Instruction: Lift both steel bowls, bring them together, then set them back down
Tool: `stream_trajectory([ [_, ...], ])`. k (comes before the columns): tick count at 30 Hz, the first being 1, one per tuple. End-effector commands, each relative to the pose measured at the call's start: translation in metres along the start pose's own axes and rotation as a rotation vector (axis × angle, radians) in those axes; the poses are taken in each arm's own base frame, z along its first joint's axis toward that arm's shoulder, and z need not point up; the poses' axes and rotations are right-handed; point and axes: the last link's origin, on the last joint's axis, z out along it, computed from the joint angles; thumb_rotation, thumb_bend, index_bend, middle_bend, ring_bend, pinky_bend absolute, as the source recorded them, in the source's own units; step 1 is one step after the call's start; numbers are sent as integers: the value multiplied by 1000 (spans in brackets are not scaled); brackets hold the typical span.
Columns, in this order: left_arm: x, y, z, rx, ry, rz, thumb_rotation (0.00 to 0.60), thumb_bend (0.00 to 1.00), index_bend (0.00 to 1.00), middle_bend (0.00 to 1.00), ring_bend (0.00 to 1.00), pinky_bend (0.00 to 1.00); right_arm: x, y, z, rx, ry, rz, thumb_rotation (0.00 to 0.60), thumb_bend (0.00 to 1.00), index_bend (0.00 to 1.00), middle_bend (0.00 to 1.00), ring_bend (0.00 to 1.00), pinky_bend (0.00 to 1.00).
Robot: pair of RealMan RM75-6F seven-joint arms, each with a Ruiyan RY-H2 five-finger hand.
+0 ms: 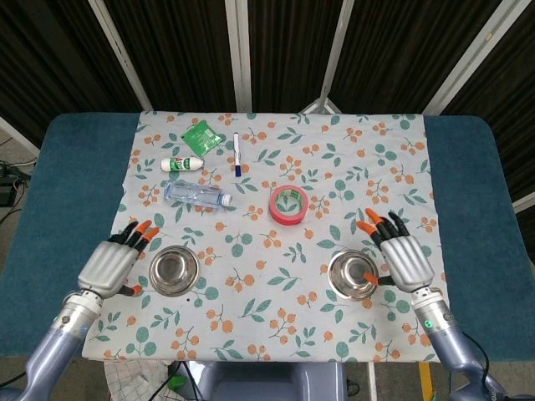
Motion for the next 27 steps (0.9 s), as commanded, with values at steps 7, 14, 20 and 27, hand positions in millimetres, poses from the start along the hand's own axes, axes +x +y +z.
stream_trajectory([
  [7, -35, -49, -82, 180, 172, -5, 600, 9, 100, 0, 0, 244, 2, 43, -68, -100, 94, -70, 600, 57, 195, 54, 137, 53],
  [14, -52, -66, -110, 229, 233, -78, 600, 9, 101, 0, 0, 223, 6, 52, -109, -175, 124, -118, 600, 56, 195, 54, 121, 53],
  [20, -50, -66, -121, 228, 311, -68, 600, 9, 101, 0, 0, 187, 14, 54, -125, -212, 118, -129, 600, 57, 195, 53, 109, 53],
  [27, -49, -67, -126, 213, 340, -67, 600, 9, 102, 0, 0, 187, 15, 56, -131, -219, 83, -113, 600, 57, 195, 54, 108, 52],
])
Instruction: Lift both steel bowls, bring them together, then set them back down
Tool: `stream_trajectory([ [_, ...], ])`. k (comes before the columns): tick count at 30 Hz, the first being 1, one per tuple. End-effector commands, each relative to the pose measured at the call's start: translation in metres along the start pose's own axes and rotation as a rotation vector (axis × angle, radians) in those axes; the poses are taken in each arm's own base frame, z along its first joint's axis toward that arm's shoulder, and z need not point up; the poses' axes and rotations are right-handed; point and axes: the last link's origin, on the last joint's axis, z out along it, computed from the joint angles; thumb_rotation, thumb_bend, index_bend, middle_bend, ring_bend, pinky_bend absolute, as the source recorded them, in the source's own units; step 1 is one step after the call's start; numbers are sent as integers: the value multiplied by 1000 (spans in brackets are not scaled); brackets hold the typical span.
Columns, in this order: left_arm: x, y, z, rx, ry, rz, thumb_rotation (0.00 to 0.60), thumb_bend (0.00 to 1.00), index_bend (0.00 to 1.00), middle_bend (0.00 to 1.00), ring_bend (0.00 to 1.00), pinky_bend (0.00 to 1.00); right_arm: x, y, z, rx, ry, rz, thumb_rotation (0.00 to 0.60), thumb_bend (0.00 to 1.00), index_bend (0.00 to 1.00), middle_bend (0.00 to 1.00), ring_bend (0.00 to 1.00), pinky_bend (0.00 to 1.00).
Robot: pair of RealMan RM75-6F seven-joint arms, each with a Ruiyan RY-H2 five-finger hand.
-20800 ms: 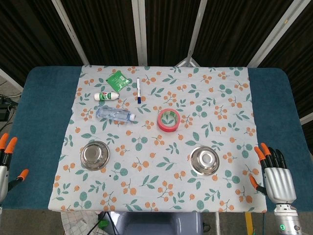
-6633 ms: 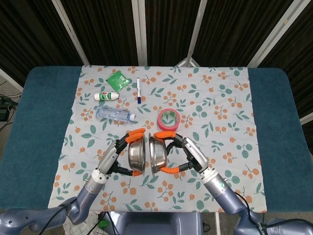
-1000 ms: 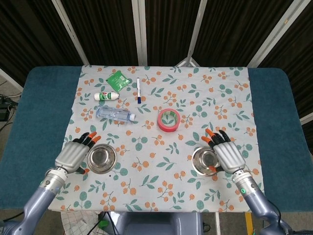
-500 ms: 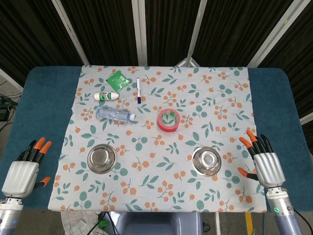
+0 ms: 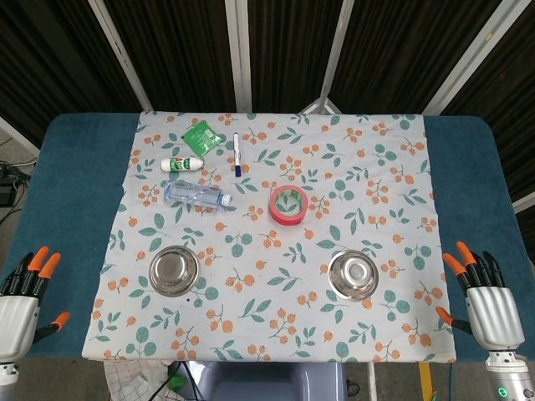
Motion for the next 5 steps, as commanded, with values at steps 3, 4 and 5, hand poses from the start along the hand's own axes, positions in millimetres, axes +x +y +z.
stream_trajectory([
  [3, -3, -2, -3, 13, -18, 5, 600, 9, 102, 0, 0, 187, -2, 2, -1, -15, -40, 13, 600, 57, 195, 53, 108, 52],
  [4, -3, -3, -2, 16, -21, 3, 600, 9, 102, 0, 0, 187, -2, 3, 0, -19, -40, 16, 600, 57, 195, 53, 108, 52],
  [5, -3, -3, -1, 18, -20, 5, 600, 9, 102, 0, 0, 187, -2, 3, 0, -21, -38, 17, 600, 57, 195, 53, 108, 52],
])
